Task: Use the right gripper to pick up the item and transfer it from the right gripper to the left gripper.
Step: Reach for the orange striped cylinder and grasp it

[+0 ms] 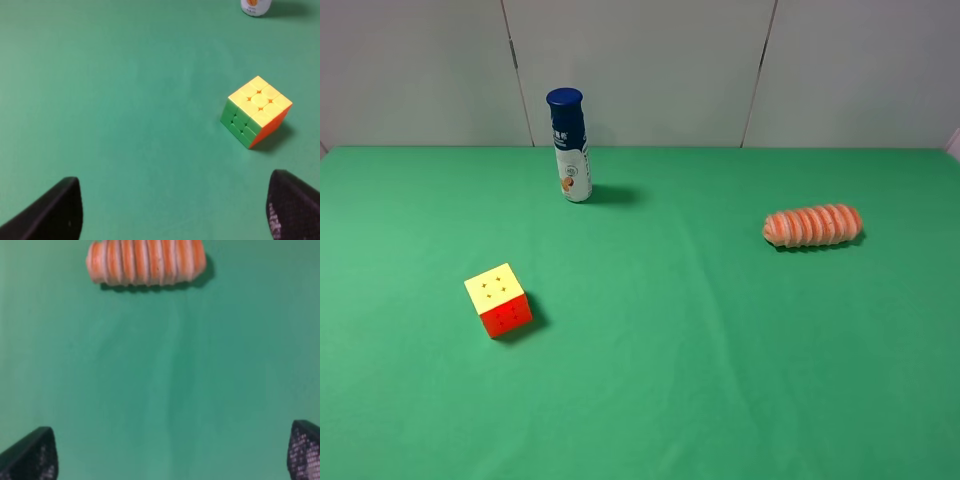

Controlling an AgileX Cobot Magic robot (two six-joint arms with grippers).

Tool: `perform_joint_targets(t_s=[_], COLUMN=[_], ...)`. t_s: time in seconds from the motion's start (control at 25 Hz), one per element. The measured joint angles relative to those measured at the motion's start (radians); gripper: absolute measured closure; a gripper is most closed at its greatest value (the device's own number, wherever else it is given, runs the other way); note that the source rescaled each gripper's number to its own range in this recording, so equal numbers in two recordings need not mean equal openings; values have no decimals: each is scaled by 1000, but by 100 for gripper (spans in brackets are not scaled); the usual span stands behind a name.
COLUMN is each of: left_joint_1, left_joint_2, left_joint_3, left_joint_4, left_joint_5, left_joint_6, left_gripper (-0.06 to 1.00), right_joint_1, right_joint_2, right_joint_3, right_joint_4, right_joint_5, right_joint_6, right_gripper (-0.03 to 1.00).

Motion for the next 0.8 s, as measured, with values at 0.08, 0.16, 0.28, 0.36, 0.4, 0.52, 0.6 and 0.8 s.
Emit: perform_joint_targets(t_s=[0.08,0.16,0.28,0.36,0.4,0.52,0.6,0.8], left_joint_1=[0,0,0,0,0,0,0,0], left_joint_2=[0,0,0,0,0,0,0,0], left_joint_3=[0,0,0,0,0,0,0,0], left_joint_4=[0,-6,-6,-6,-6,0,0,0], left_joint_5=[0,0,0,0,0,0,0,0], left_joint_6=[0,0,0,0,0,0,0,0], left_gripper=[11,11,11,11,11,11,11,11], right_joint_1=[0,0,0,0,0,0,0,0], right_joint_2=[137,255,434,556,614,764,849,1037], right_joint_3=[-52,-102,-172,-216,-239,-301,-350,-478], right_joint_4=[2,31,107,144,159,182,181,183], right_joint_5=[-36,-105,-216,-243,-245,-242,-234,-205], right_joint_6=[-108,-260,-559,-722,-792,-942,-1016,-1157], right_gripper=[-3,-3,-3,-3,-3,-3,-3,-3])
